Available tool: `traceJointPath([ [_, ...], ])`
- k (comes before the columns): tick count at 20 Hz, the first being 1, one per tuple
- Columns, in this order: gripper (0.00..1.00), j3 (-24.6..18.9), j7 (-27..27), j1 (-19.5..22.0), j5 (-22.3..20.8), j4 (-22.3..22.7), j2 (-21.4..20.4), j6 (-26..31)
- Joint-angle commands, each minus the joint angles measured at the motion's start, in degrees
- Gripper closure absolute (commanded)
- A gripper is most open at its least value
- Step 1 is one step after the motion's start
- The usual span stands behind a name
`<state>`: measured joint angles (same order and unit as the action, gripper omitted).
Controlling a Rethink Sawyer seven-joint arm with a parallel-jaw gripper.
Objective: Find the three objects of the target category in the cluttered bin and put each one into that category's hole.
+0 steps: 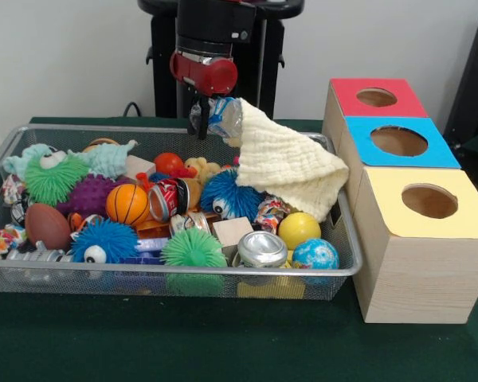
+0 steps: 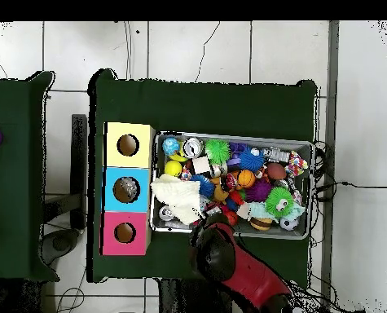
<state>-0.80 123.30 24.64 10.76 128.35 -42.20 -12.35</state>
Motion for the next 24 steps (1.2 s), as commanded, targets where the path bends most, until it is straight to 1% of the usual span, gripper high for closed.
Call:
traceJointPath([
  [1,1.0,-5.44,10.26,1.16,0.89,-0.53,-1.82,5.69],
  [9,1.0,-2.64,9.3,-1.15,3.15,0.59,-9.63,14.88],
  [14,1.0,1.05,9.37,-3.85,3.67,0.6,-14.96,21.8],
  [16,1.0,1.96,9.42,-4.4,3.55,0.57,-16.39,23.73],
  [19,1.0,2.88,9.73,-5.05,3.43,0.91,-17.28,24.33],
  [24,1.0,5.47,10.79,-7.72,3.75,0.63,-19.25,27.31],
])
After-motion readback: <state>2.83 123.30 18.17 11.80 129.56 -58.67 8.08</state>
